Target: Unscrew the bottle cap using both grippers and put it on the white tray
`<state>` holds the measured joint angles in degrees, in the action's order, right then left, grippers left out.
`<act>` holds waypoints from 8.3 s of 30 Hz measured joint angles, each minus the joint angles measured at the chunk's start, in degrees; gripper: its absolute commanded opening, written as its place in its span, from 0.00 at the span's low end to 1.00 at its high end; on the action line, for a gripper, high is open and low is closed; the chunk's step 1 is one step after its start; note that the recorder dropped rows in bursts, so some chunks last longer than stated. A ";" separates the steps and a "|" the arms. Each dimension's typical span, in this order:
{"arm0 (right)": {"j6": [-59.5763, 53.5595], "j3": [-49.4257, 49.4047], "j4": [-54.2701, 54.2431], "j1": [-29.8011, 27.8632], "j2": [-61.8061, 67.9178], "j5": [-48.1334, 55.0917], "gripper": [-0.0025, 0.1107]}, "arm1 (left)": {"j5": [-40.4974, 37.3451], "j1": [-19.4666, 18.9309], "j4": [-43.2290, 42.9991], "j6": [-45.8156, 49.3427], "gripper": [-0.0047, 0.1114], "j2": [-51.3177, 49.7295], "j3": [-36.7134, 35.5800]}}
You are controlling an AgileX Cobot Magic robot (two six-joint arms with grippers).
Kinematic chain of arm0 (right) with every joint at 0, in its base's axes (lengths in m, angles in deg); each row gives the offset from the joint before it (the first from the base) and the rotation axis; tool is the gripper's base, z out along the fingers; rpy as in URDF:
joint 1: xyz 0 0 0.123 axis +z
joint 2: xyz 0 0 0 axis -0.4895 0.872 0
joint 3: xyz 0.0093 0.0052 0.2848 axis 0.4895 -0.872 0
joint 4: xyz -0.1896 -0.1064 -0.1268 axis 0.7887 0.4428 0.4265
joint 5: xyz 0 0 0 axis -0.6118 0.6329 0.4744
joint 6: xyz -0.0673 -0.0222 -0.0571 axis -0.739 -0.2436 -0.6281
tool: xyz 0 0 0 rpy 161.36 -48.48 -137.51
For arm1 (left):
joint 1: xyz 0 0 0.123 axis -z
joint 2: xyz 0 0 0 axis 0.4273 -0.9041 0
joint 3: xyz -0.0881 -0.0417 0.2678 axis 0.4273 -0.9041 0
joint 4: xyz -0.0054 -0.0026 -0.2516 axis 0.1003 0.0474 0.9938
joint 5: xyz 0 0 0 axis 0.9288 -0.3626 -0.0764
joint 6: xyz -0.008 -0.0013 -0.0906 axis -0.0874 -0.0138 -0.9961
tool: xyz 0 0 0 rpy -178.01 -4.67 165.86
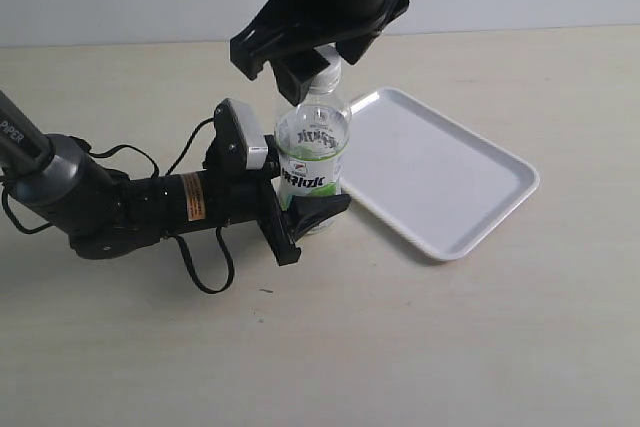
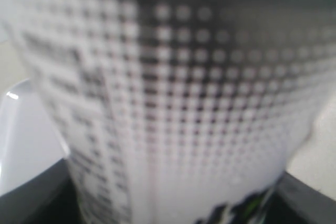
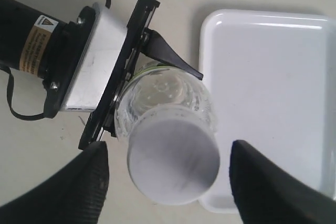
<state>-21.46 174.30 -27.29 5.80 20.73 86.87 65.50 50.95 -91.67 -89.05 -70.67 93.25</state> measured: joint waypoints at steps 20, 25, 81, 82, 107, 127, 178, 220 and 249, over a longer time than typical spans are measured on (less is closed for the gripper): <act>2.39 0.00 0.00 0.00 0.00 0.00 0.49 | 0.00 0.00 0.00 0.00 0.05 0.00 0.00; 3.85 0.00 0.11 0.00 0.00 0.00 0.25 | 0.00 0.00 -0.10 0.00 0.05 0.00 0.00; -24.09 0.00 0.12 0.00 -0.33 0.60 0.57 | -0.27 0.00 -0.42 0.00 0.05 0.10 0.00; -22.64 0.00 0.12 0.00 -0.59 0.36 0.59 | -0.38 0.00 -0.42 0.00 0.05 0.10 0.00; -3.57 0.00 -3.68 0.00 -0.99 -3.13 0.57 | -0.48 0.00 -0.42 0.00 0.05 0.10 0.00; -4.51 0.00 -3.21 0.00 -0.99 -1.55 0.42 | -0.48 0.00 -0.67 0.00 0.05 0.21 0.00; -97.13 0.25 -0.44 0.00 -0.11 -1.33 0.02 | -0.70 0.00 -0.99 0.20 0.05 0.33 0.02; -107.57 0.15 -0.13 0.15 0.94 -0.63 0.62 | -1.03 0.00 -1.22 0.09 0.05 0.33 0.23; -3.90 0.15 -0.22 0.15 -1.64 -0.51 0.62 | -1.03 0.00 -1.44 -0.01 0.05 0.33 0.23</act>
<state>-25.36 174.44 -27.51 5.94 19.10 86.36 64.47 50.95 -93.11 -89.07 -70.34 93.48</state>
